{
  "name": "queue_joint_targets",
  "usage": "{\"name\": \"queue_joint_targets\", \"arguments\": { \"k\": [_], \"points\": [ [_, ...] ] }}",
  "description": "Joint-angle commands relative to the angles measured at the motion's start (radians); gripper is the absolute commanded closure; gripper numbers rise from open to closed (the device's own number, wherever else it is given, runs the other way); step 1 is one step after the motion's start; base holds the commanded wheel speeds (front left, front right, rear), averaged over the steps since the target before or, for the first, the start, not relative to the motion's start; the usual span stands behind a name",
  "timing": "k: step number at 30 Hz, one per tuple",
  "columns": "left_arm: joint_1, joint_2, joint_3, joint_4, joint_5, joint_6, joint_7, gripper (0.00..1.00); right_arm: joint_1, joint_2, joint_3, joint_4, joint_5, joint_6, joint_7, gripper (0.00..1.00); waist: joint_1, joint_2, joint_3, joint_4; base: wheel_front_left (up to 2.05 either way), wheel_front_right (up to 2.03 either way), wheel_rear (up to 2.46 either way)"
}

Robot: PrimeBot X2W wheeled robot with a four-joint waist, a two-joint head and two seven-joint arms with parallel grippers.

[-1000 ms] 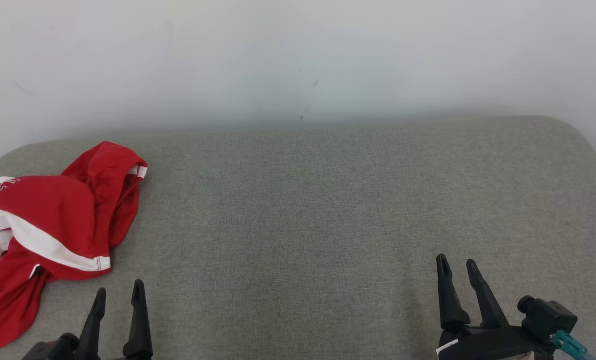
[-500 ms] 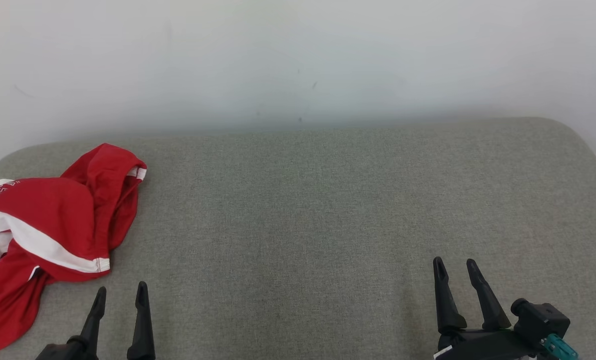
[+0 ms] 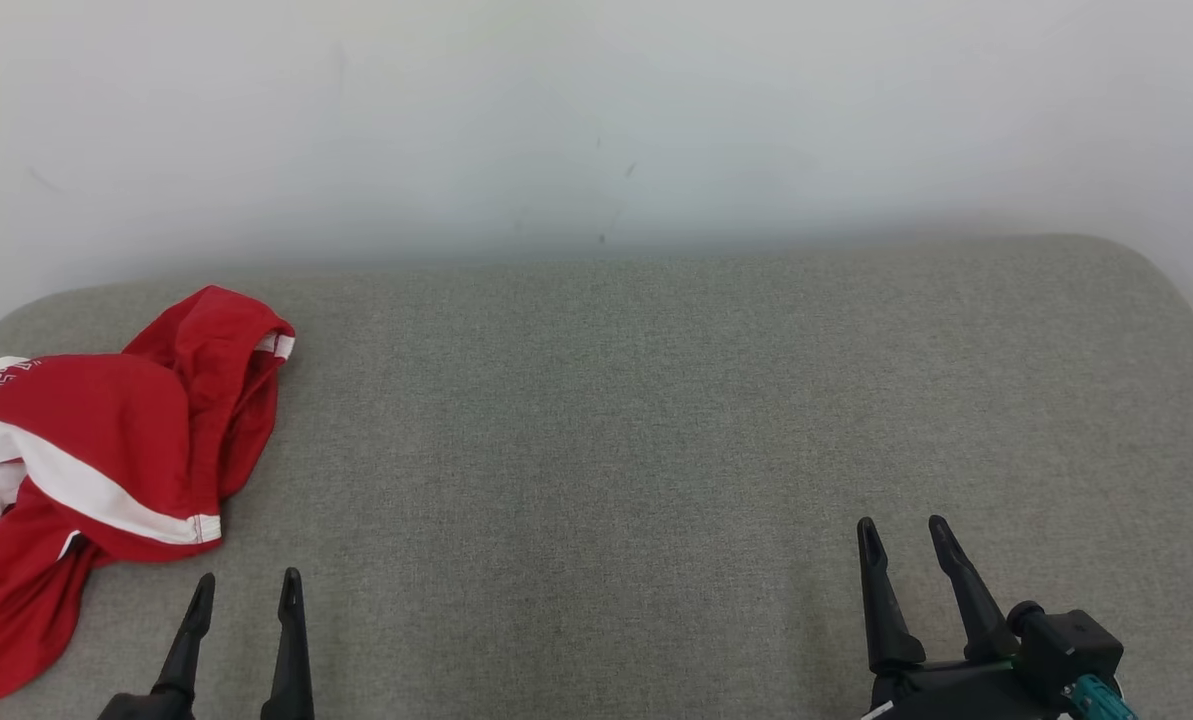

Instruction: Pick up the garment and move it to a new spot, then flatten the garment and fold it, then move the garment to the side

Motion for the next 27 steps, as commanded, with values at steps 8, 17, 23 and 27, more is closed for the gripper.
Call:
{"name": "queue_joint_targets", "arguments": {
  "k": [8,17,23,27],
  "points": [
    [0.006,0.006,-0.007,0.001,0.041,-0.007,-0.022,0.00,0.012,0.001,0.000,-0.007,-0.058,-0.002,-0.021,0.00,0.0000,0.0000,0.000,0.000,0.00,0.00,0.00],
    [0.012,0.017,-0.015,0.009,0.079,-0.007,-0.039,0.00,0.018,0.001,-0.009,-0.007,-0.104,-0.002,-0.037,0.00,0.0000,0.0000,0.001,-0.001,0.00,0.00,0.00],
    [0.013,0.022,-0.019,0.022,0.065,-0.007,-0.037,0.00,0.016,0.001,-0.018,0.000,-0.094,-0.002,-0.035,0.00,0.0000,0.0000,-0.001,0.001,0.00,0.00,0.00],
    [0.014,0.023,-0.020,0.033,0.063,-0.007,-0.037,0.00,0.016,0.001,-0.022,0.005,-0.091,-0.002,-0.035,0.00,0.0000,0.0000,-0.002,0.000,0.00,0.00,0.00]
  ]
}}
